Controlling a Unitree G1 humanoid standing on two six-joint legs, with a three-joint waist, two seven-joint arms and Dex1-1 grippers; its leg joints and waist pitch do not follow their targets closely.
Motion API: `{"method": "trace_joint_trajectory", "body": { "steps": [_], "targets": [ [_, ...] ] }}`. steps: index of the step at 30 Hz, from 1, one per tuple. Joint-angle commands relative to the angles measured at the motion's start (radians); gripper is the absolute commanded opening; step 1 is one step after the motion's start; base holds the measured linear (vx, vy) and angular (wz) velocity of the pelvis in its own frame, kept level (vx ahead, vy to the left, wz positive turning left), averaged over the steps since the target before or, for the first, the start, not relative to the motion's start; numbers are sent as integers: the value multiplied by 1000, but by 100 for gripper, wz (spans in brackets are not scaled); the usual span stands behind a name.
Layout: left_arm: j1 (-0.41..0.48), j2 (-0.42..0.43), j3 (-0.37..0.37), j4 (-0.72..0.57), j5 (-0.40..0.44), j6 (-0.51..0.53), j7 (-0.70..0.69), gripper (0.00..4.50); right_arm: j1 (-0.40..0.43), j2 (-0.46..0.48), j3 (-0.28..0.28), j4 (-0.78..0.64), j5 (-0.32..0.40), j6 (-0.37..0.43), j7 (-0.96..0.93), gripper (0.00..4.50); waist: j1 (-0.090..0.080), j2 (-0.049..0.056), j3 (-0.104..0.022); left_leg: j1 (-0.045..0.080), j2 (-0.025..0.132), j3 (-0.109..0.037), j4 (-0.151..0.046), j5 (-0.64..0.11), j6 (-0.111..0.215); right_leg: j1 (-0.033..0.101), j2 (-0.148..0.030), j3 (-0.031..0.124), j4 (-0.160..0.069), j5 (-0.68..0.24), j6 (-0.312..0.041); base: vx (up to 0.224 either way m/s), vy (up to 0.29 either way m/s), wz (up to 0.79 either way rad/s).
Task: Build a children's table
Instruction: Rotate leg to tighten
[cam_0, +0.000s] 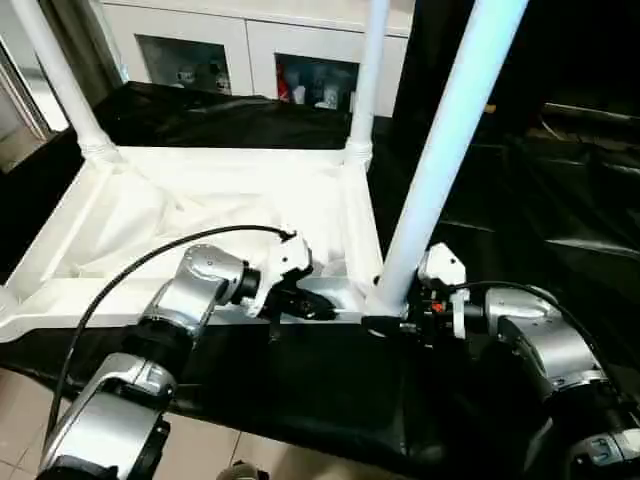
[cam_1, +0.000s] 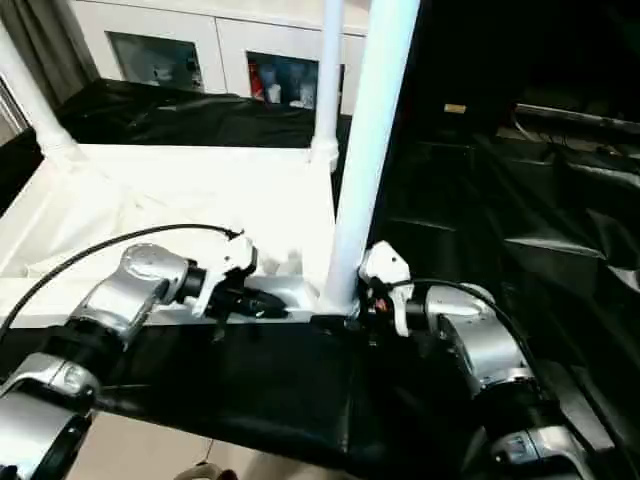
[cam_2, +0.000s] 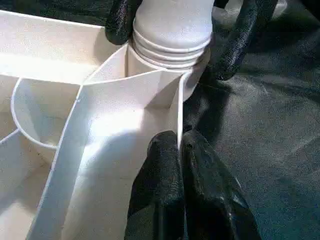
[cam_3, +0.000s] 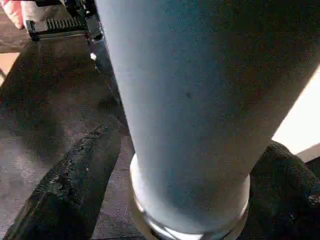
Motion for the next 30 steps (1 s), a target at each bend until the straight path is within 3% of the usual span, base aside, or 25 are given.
{"method": "trace_joint_trajectory", "body": {
  "steps": [1, 4, 8, 14, 18, 22, 24, 25, 29, 30],
  "targets": [
    [3, -14, -13, -17, -22, 3, -24, 0, 1, 5, 24, -27, 24, 12, 26, 361, 3, -10, -55, 12, 52, -21, -65, -170, 74, 40, -65, 48, -68, -92, -272, 0, 0, 0],
    [-2, -23, -7, -8, -19, -1, 0, 0, 4, 13, 24, -30, 37, 37, 25, 329, 4, -9, -55, 12, 52, -21, -65, -169, 75, 40, -64, 48, -68, -94, -272, 0, 0, 0],
    [-20, -43, 4, 23, 1, -12, 80, 0, -9, 53, 7, 33, -19, 17, -100, 299, 3, -10, -55, 13, 52, -22, -66, -176, 63, 36, -66, 49, -70, -114, -266, 0, 0, 0],
    [-63, -101, 29, 96, 40, -2, 280, 0, -42, 142, -52, 144, -66, 31, -365, 274, -13, -10, -49, 19, 49, -29, -74, -253, 4, 32, -66, 50, -83, -247, -231, 0, 0, 0],
    [-128, -207, 79, 198, 51, 46, 562, 0, -76, 271, -130, 219, -67, 51, -663, 272, -16, -11, -51, 21, 47, -26, -72, -242, 5, 28, -66, 53, -85, -225, -225, 0, 0, 0],
    [-163, -280, 93, 246, 54, 43, 665, 0, -103, 353, -141, 274, -91, 31, -799, 272, -13, -10, -54, 19, 45, -25, -69, -198, 15, 32, -65, 52, -81, -164, -228, 0, 0, 0],
    [-168, -294, 94, 250, 54, 42, 674, 0, -104, 369, -133, 274, -96, 28, -805, 272, -7, -13, -55, 15, 42, -22, -66, -163, 39, 37, -64, 51, -77, -106, -233, 0, 0, 0],
    [-174, -311, 92, 252, 52, 40, 681, 0, -99, 385, -105, 255, -103, 15, -776, 272, -6, -14, -55, 14, 41, -22, -65, -163, 49, 39, -65, 51, -77, -107, -230, 0, 0, 0],
    [-180, -315, 89, 267, 52, 25, 668, 0, -98, 385, -97, 251, -117, -13, -768, 272, -5, -12, -53, 14, 43, -24, -68, -188, 49, 38, -66, 51, -83, -164, -215, 0, 0, 0],
    [-180, -315, 88, 267, 52, 25, 667, 0, -98, 386, -98, 251, -115, -13, -767, 307, -5, -12, -52, 15, 44, -24, -69, -195, 46, 36, -65, 50, -84, -171, -213, 0, 0, 0]
  ]
}}
